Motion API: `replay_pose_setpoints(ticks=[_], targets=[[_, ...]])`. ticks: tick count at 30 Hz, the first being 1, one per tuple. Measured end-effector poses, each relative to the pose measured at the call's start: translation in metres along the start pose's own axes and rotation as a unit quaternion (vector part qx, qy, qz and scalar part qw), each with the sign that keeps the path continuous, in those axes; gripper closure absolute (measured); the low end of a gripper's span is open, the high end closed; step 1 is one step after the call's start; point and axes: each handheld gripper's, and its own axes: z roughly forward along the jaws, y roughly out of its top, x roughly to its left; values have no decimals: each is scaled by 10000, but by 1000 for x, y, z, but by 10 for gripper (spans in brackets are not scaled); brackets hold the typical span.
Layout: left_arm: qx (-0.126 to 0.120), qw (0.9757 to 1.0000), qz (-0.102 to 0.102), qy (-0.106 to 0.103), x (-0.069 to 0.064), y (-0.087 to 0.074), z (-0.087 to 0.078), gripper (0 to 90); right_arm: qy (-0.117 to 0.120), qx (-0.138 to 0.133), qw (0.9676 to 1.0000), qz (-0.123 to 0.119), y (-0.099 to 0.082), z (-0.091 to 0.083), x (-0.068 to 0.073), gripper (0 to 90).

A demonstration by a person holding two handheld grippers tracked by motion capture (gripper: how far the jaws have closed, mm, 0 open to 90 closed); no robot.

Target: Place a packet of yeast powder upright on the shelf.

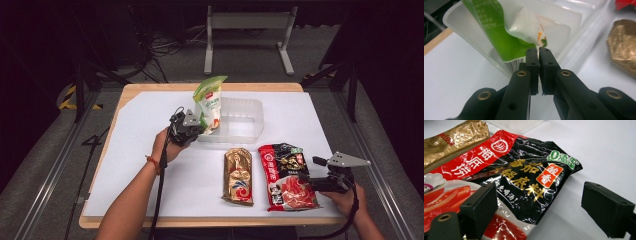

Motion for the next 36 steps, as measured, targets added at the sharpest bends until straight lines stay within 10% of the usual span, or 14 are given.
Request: replay_pose_setpoints(ticks=[9, 14, 25, 36], targets=[[112, 9999, -60, 37, 0, 0, 14, 894, 18, -32, 10000, 18, -1, -1, -1, 138], [-244, 9995, -145, -109, -4, -8, 0, 854, 9, -3, 10000, -29, -1, -1, 1, 138], [-820, 9928, -293, -822, -21, -27, -45, 467, -64, -31, 10000, -4, 0, -2, -2, 135], [-514, 9949, -100, -868, -33, -53, -58, 252, -173, -16, 9997, -179, 5, 0, 1, 137]])
